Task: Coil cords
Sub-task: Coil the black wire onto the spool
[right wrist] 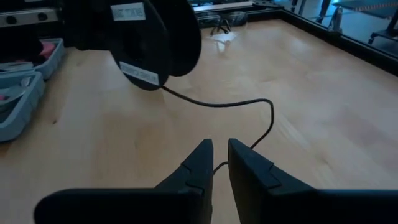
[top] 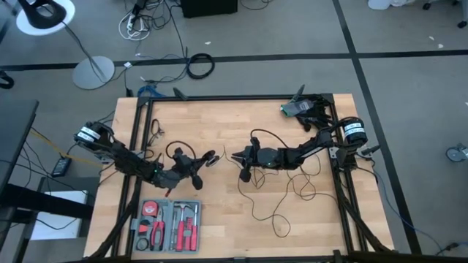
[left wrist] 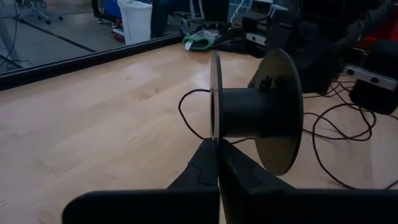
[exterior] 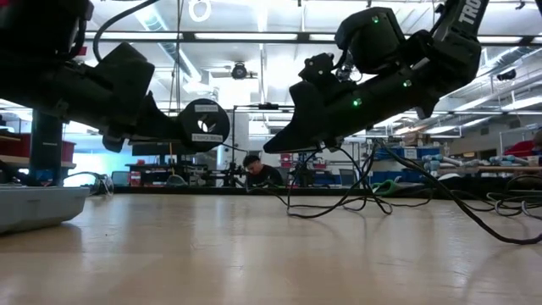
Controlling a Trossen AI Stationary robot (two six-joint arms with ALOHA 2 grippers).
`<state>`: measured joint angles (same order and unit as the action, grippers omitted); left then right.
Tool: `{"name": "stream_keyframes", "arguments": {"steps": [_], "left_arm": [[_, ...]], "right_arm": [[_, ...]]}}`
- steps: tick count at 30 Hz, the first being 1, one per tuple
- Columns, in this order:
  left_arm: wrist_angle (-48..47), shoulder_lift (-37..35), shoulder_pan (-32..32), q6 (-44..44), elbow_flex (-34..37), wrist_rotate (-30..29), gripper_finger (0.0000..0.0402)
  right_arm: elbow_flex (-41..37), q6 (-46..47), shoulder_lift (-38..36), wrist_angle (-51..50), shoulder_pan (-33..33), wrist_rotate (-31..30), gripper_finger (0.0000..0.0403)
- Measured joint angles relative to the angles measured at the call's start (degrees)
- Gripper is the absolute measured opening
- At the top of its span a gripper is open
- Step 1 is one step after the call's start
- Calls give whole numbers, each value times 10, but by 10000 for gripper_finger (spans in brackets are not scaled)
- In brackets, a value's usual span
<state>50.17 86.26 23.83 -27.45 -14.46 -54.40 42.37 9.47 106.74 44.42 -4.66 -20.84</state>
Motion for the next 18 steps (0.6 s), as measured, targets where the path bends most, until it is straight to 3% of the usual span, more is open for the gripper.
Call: {"name": "stream_keyframes", "arguments": {"steps": [18], "left_arm": [[10,0,-11,2,0,37,0]], "right_arm": [[0,70,0,0,-47,-7,50]]}}
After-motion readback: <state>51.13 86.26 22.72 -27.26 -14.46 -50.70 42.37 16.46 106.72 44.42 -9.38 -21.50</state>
